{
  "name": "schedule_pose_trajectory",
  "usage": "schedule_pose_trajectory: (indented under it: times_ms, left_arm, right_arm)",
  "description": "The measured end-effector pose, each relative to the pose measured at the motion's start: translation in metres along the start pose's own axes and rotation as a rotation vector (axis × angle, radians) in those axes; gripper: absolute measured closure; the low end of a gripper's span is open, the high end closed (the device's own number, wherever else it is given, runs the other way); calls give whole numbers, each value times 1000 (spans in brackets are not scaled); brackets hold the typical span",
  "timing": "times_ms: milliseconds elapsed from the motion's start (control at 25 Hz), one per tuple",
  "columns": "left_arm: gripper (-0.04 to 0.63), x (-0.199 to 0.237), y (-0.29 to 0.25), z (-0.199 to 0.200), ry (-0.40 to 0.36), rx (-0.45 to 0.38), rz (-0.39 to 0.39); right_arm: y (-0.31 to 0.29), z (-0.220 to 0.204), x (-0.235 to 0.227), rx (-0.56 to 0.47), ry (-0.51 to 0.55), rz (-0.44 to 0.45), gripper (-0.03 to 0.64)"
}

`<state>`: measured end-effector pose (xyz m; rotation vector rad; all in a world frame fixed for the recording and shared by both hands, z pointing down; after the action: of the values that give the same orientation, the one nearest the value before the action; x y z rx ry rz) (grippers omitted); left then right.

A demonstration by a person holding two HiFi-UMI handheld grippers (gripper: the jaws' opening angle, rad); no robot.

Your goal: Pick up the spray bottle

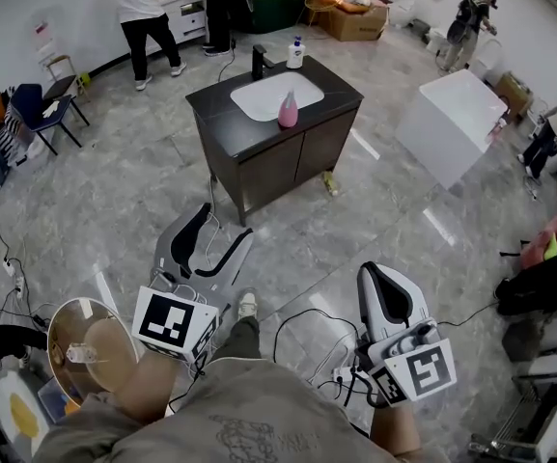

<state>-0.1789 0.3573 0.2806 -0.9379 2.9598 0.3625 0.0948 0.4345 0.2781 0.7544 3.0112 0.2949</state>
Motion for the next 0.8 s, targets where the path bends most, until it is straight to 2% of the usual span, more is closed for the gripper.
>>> schedule_pose_trajectory:
  times_ms: [240, 800]
  left_arm:
    - [333, 34, -49, -17, 11, 14, -5]
    - [333, 150, -170, -59, 13, 41, -96]
  right_arm:
    - [-54, -15, -26, 18, -5, 1, 589]
    - [-215, -44, -71, 73, 1, -22, 589]
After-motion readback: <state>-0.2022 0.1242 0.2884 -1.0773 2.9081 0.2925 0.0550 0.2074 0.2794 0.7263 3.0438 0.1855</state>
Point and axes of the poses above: the fingertips, and each gripper's own axes: y backward along the fingers, x to its left, z out of its top, the point moved 9 cm from there along y, backward along the fingers, and after that the axes turned 13 degrees about -x, right-handed, at the moved point
